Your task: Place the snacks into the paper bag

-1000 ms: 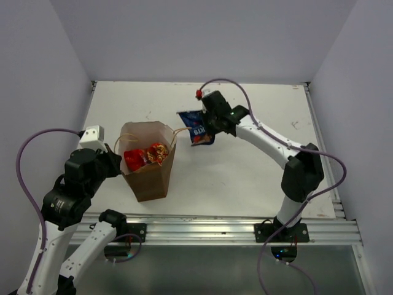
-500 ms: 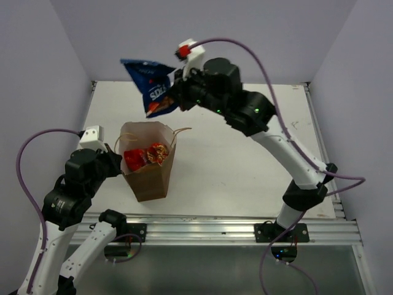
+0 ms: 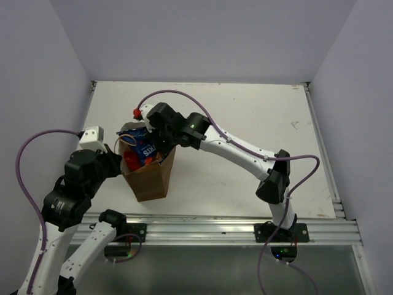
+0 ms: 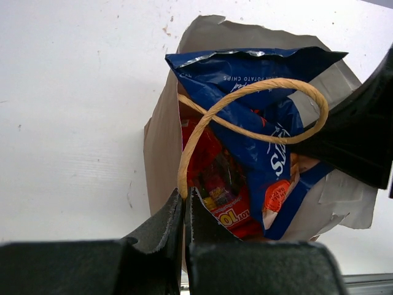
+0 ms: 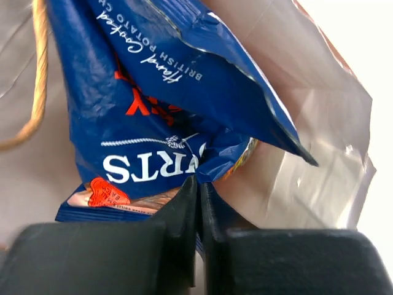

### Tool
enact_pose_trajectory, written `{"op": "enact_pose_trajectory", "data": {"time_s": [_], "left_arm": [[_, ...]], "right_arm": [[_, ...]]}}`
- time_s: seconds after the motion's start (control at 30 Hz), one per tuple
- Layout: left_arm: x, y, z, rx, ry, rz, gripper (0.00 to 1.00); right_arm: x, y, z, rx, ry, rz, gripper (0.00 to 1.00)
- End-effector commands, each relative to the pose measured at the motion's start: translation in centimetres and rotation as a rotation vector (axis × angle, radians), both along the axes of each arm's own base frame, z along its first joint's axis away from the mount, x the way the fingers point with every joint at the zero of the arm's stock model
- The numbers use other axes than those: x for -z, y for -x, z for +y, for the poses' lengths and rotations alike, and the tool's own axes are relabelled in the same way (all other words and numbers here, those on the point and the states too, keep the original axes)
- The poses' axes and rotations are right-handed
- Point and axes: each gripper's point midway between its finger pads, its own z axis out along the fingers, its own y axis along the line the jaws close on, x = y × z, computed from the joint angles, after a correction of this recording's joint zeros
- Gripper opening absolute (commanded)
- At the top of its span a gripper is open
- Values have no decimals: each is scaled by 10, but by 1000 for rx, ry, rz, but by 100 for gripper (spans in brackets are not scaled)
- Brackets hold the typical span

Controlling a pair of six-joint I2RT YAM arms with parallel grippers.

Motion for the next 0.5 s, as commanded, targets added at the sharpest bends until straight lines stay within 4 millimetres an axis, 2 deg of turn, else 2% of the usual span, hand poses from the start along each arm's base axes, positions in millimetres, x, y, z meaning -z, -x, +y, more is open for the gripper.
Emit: {"op": "enact_pose_trajectory", "data": {"time_s": [0.0, 0.03, 0.07, 0.1, 0.13, 0.17, 0.2, 0.27, 0.3, 0.33, 0.37, 0.4, 0.43, 0.47], "left_arm": [[-17, -9, -6, -1, 50, -73, 0], [-16, -10, -6, 1, 49, -73, 0], [-16, -10, -6, 1, 49, -73, 0], [-15, -11, -7, 4, 51, -73, 0], [-15, -11, -8, 5, 51, -71, 0], [-15, -12, -8, 8, 52, -72, 0], [-13, -12, -10, 14, 54, -70, 0], [-13, -13, -11, 16, 57, -69, 0], [-13, -14, -11, 17, 57, -69, 0], [-13, -14, -12, 19, 58, -69, 0], [-12, -15, -12, 21, 59, -68, 0], [-13, -15, -13, 23, 61, -71, 0], [-13, -15, -13, 24, 61, -71, 0], [-12, -16, -13, 24, 60, -66, 0]], "right_arm": [[-32, 26, -10, -92, 6, -9, 13], [-39, 27, -9, -92, -7, -23, 23], [-52, 29, -7, -92, -42, -46, 48], [-79, 29, -7, -79, -100, -84, 59], [-97, 26, -10, -55, -133, -119, 68], [-115, 24, -13, -31, -169, -141, 70], [-151, 23, -20, -5, -241, -191, 75], [-179, 17, -36, 72, -286, -250, 82], [-185, 16, -43, 93, -293, -264, 83], [-197, 13, -59, 141, -303, -298, 85], [-196, 12, -66, 162, -294, -305, 85], [-176, 10, -70, 180, -239, -295, 86], [-175, 10, -81, 210, -228, -303, 86], [-165, 5, -88, 261, -203, -300, 86]]}}
